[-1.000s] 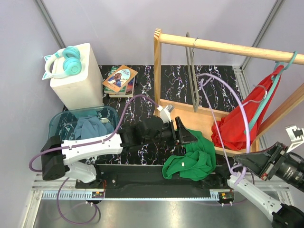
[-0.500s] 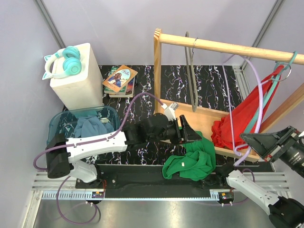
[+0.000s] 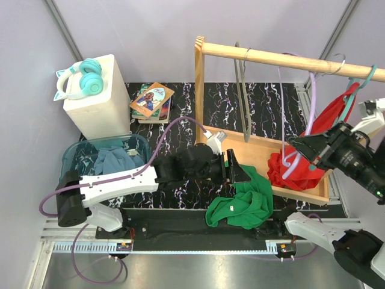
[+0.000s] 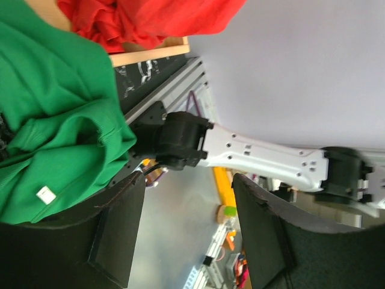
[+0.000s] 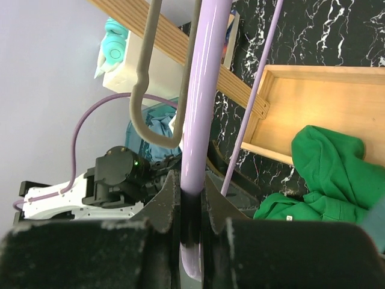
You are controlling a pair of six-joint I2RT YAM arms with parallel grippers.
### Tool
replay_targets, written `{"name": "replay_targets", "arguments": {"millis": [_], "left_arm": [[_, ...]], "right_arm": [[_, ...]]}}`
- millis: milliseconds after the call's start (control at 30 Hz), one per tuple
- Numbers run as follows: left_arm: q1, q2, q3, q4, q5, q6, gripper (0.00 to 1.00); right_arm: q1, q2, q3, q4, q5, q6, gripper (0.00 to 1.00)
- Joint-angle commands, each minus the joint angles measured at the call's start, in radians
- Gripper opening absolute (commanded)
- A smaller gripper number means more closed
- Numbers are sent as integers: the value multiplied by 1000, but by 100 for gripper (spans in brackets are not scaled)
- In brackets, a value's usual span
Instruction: Remove the tank top from the hanger
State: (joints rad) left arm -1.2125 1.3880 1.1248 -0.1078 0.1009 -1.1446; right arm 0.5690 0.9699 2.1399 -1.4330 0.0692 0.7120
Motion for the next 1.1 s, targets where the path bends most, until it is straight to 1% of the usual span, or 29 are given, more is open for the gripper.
{"name": "replay_targets", "arguments": {"millis": [0,200,367,400,433,500,533,600,633,700,733,800,867,900,933,967,1067], "left_arm": [[-13,-60,3,-65,-35,83,64],[-51,-78,16,-165,-98,169,64],[-128,-49,72,-259,-184,244,64],[-145,-46,75,-263,-196,253,64],[-153,-35,78,-268,-201,261,64],[-176,-24,92,-279,-219,284,65],[-185,-15,102,-283,-228,293,65],[-215,17,136,-306,-251,330,65],[-225,29,151,-312,-256,342,65],[-254,72,197,-340,-276,379,65],[-263,86,213,-354,-282,393,65],[-292,135,256,-366,-314,430,65],[-311,175,302,-391,-335,450,66],[-327,216,317,-400,-358,474,68],[-335,236,331,-406,-365,489,70],[-341,258,366,-426,-371,503,70],[-363,350,426,-466,-392,552,71]], "right_arm": [[-6,33,5,-193,34,-10,0],[-6,38,-66,-193,40,15,0],[-6,36,-97,-193,24,33,0],[-6,29,-104,-193,24,35,1],[-6,26,-107,-191,24,40,6],[-6,13,-118,-193,27,40,18],[-6,12,-120,-195,24,41,28],[-6,7,-123,-193,17,44,38],[-6,7,-121,-195,11,47,49],[-6,-2,-114,-195,4,52,59],[-4,-3,-109,-193,4,55,67],[-6,-20,-101,-195,6,60,75],[-6,-36,-98,-193,7,67,88],[-6,-51,-98,-195,10,70,92],[-6,-62,-100,-193,11,76,94],[-4,-71,-100,-195,14,81,100],[-6,-112,-91,-193,32,99,100]]}}
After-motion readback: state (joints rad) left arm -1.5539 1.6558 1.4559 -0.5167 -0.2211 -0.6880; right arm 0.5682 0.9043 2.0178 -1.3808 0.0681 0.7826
